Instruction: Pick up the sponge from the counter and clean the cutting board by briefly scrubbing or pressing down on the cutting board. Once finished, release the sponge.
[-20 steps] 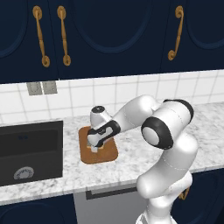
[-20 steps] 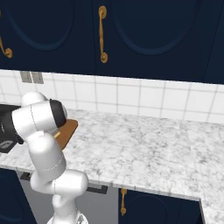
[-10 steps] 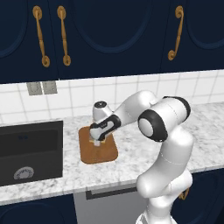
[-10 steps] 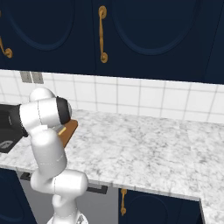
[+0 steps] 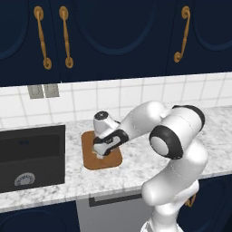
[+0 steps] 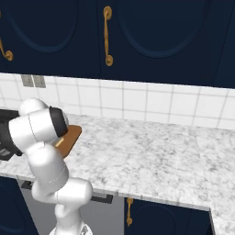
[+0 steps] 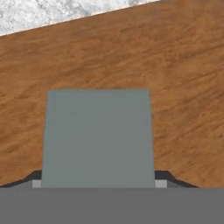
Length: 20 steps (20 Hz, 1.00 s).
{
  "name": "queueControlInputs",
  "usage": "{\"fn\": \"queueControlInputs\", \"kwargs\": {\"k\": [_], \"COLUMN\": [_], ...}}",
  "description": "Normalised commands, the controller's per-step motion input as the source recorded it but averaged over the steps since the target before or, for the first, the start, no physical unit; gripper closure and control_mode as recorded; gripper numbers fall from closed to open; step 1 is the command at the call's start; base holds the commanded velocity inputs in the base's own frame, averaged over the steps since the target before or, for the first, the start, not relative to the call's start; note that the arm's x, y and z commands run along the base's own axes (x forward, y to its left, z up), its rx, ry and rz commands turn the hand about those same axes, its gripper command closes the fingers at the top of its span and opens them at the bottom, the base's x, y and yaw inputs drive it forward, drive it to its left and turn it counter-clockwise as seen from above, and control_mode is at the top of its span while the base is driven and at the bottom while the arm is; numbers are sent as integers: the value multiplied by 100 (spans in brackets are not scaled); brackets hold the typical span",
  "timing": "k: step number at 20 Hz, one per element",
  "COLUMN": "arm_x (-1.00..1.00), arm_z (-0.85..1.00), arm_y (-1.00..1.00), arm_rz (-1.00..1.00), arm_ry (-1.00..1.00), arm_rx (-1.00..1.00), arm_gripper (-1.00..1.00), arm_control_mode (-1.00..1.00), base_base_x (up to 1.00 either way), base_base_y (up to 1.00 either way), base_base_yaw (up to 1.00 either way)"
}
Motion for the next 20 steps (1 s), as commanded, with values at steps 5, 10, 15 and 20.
{"fn": "queueControlInputs", "kwargs": {"k": [5,10,15,20], "arm_x": [-91,-17,47,62], "arm_z": [0,2,1,1], "arm_y": [0,-11,-14,-8], "arm_rz": [1,0,0,0], "arm_ry": [0,0,0,0], "arm_rx": [0,0,0,0], "arm_gripper": [100,100,100,100], "arm_control_mode": [-100,-100,-100,-100], "base_base_x": [0,0,0,0], "base_base_y": [0,0,0,0], "base_base_yaw": [0,0,0,0]}}
